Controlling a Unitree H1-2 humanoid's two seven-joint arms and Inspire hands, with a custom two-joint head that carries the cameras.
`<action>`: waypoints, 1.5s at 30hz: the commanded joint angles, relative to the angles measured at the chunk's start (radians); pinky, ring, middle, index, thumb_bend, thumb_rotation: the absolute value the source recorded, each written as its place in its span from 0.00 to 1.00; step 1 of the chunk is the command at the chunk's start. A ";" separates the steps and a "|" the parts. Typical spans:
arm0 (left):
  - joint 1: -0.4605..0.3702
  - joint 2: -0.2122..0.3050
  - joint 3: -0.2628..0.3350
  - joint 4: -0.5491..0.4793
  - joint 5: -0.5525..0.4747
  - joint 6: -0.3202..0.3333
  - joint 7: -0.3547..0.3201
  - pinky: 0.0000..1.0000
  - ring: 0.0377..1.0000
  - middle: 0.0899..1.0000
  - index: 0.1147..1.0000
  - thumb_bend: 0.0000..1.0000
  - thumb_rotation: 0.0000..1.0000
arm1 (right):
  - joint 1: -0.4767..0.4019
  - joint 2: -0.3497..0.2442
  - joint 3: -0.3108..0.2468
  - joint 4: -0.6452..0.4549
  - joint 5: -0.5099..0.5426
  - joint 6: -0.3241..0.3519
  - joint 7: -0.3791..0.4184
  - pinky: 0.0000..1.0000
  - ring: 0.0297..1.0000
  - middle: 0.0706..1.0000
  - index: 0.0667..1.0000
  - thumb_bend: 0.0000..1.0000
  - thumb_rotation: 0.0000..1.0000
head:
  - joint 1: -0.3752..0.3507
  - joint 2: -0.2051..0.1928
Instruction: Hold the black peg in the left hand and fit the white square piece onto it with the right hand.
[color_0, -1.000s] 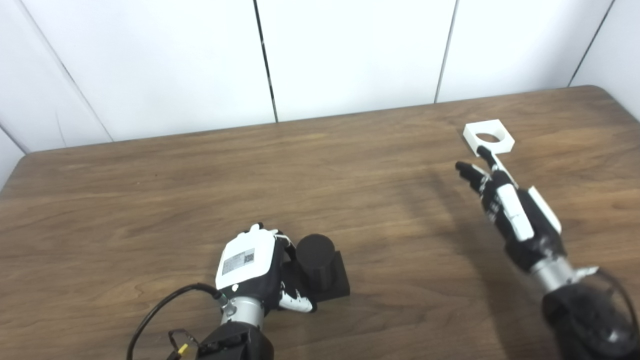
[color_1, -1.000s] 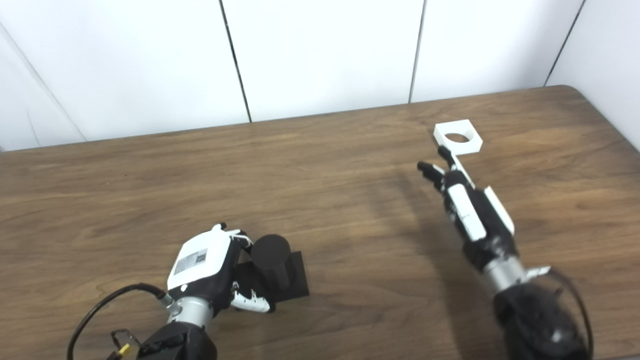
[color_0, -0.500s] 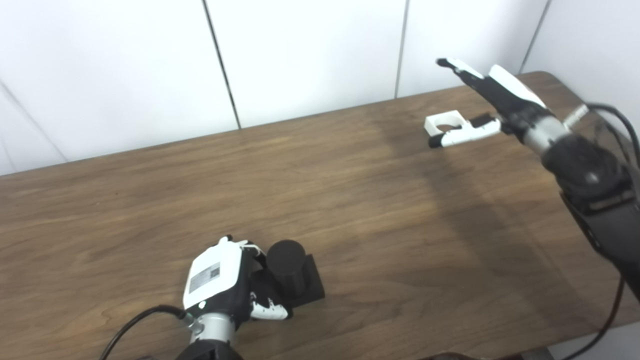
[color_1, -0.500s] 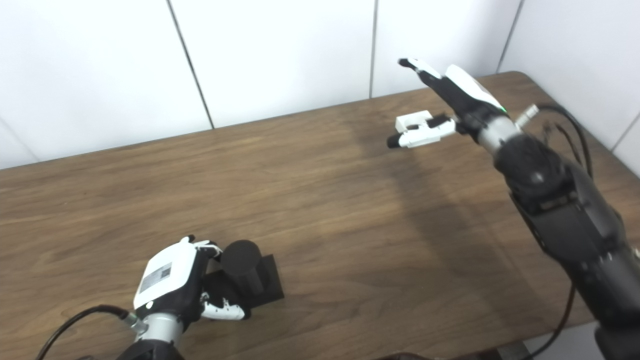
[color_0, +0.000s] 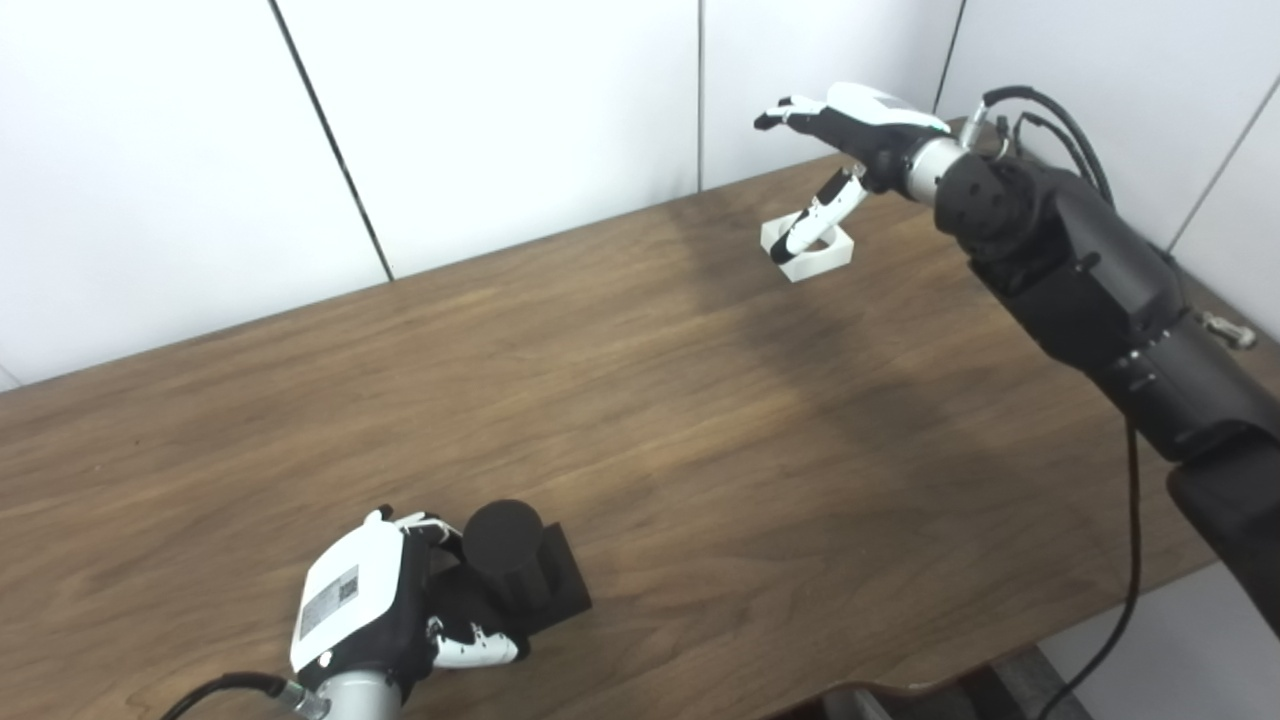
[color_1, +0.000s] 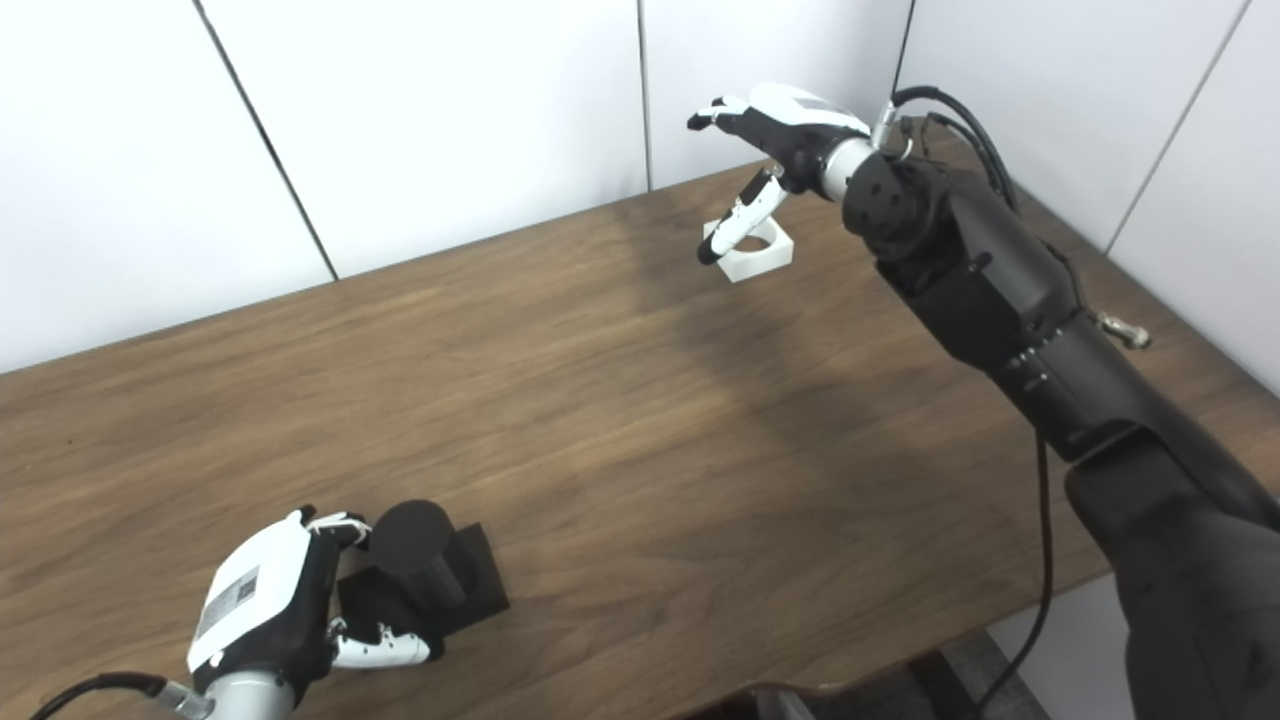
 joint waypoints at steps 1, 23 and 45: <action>0.027 0.016 0.009 0.003 0.027 -0.004 -0.035 1.00 0.99 0.86 0.42 0.52 0.05 | -0.075 -0.043 0.003 0.016 -0.035 -0.013 0.010 0.93 1.00 1.00 0.90 1.00 0.26 | 0.001 0.000; 0.067 -0.028 -0.025 -0.013 0.052 -0.003 -0.019 1.00 0.98 0.86 0.42 0.52 0.05 | -0.256 -0.019 0.147 0.352 -0.191 -0.143 0.042 1.00 1.00 1.00 0.89 1.00 0.20 | 0.077 -0.016; 0.092 -0.054 -0.049 -0.026 0.079 0.006 -0.020 1.00 0.99 0.86 0.42 0.52 0.05 | -0.280 0.041 0.269 0.487 -0.287 -0.169 0.094 1.00 1.00 1.00 0.87 1.00 0.21 | 0.113 -0.007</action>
